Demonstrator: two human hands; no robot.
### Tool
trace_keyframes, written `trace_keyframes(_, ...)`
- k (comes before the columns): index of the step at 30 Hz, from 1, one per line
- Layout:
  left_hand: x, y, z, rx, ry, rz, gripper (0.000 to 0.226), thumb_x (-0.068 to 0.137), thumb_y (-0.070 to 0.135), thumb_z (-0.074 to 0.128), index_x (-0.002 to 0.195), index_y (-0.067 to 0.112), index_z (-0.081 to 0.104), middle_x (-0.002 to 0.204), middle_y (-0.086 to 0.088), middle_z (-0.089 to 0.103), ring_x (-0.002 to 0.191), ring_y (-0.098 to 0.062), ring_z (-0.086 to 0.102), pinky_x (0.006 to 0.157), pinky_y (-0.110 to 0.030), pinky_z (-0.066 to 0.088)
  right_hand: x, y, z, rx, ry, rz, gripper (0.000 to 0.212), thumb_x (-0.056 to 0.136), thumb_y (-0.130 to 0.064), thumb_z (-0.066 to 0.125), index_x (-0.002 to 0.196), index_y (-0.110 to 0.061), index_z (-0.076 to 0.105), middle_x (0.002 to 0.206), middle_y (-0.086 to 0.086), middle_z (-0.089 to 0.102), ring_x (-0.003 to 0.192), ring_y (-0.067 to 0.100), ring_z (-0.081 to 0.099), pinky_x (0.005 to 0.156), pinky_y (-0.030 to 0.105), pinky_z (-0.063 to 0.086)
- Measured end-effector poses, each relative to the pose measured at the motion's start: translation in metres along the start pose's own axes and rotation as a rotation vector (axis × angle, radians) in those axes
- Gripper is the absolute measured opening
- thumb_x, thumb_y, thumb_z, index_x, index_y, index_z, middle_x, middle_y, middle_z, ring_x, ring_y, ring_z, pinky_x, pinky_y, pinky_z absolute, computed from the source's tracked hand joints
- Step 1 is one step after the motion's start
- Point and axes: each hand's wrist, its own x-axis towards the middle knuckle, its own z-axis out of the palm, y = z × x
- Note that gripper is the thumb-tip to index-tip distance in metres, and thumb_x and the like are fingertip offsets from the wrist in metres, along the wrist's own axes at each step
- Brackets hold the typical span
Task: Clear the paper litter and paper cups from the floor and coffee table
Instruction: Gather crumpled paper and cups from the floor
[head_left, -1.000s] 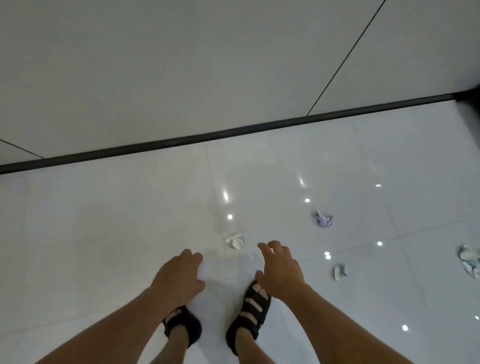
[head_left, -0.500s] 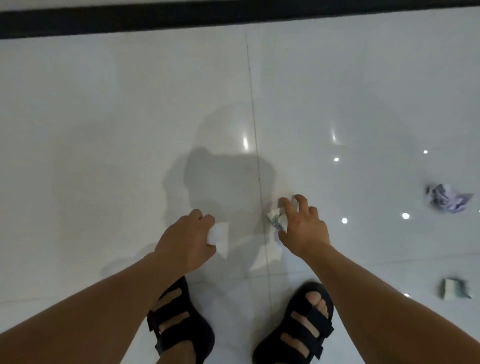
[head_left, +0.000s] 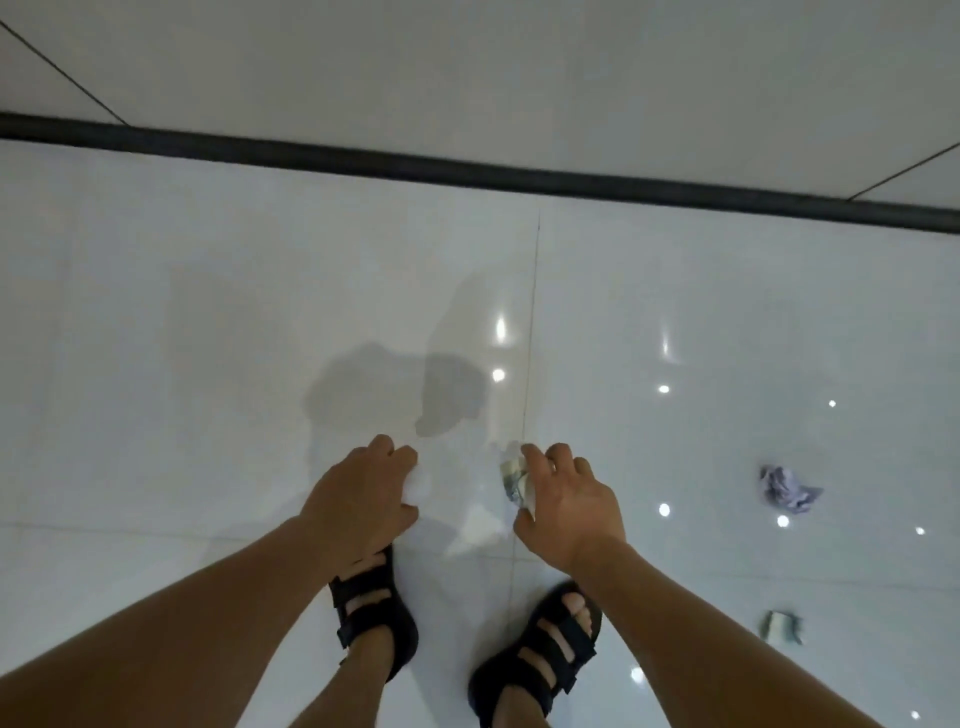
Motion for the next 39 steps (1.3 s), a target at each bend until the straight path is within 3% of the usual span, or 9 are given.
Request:
trace_keyframes(8,-0.167,0.028,-0.173,-0.181,0.204,-0.146,0.035,0.084,0.036,0.056,0.115,0.02,0.05,0.101,0.005,0.042,0.091,-0.015,0.05,0.073,-0.024,0.042,-0.13,-0.09,-0.224,-0.115,0.105,-0.191,0.065,0.084,-0.04,0.054,0.141,-0.027,0.026,0.125,0.001,0.041,0.104,0.021,0.048,0.07,0.031,0.05)
trace_keyframes(13,-0.254,0.03,-0.259,-0.365,0.319,-0.22,0.04,0.081,0.035,0.06,0.119,0.023,0.052,0.108,0.004,0.047,0.097,-0.016,0.053,0.084,-0.028,0.047,-0.186,-0.178,-0.327,-0.21,0.159,-0.329,0.066,0.084,-0.04,0.056,0.141,-0.027,0.026,0.128,0.002,0.04,0.106,0.024,0.048,0.073,0.033,0.048)
trace_keyframes(16,-0.296,0.008,-0.303,-0.363,0.36,-0.236,0.041,0.083,0.033,0.061,0.12,0.019,0.052,0.111,-0.002,0.049,0.098,-0.02,0.055,0.078,-0.025,0.043,-0.208,-0.235,-0.371,-0.268,0.201,-0.37,0.068,0.084,-0.042,0.058,0.142,-0.026,0.026,0.128,0.003,0.04,0.107,0.024,0.049,0.074,0.035,0.05)
trace_keyframes(27,-0.427,-0.128,-0.415,-0.332,0.556,-0.431,0.038,0.084,0.031,0.061,0.117,0.016,0.051,0.112,-0.007,0.048,0.098,-0.026,0.055,0.08,-0.032,0.046,-0.236,-0.433,-0.458,-0.365,0.283,-0.527,0.067,0.082,-0.043,0.06,0.139,-0.025,0.03,0.126,0.005,0.043,0.108,0.027,0.05,0.081,0.036,0.048)
trace_keyframes(39,-0.478,-0.303,-0.493,-0.383,0.733,-0.632,0.049,0.08,0.035,0.066,0.124,0.017,0.051,0.12,-0.008,0.049,0.102,-0.025,0.057,0.086,-0.033,0.049,-0.167,-0.642,-0.505,-0.359,0.312,-0.761,0.072,0.083,-0.042,0.059,0.145,-0.025,0.028,0.129,0.006,0.043,0.11,0.028,0.05,0.084,0.037,0.047)
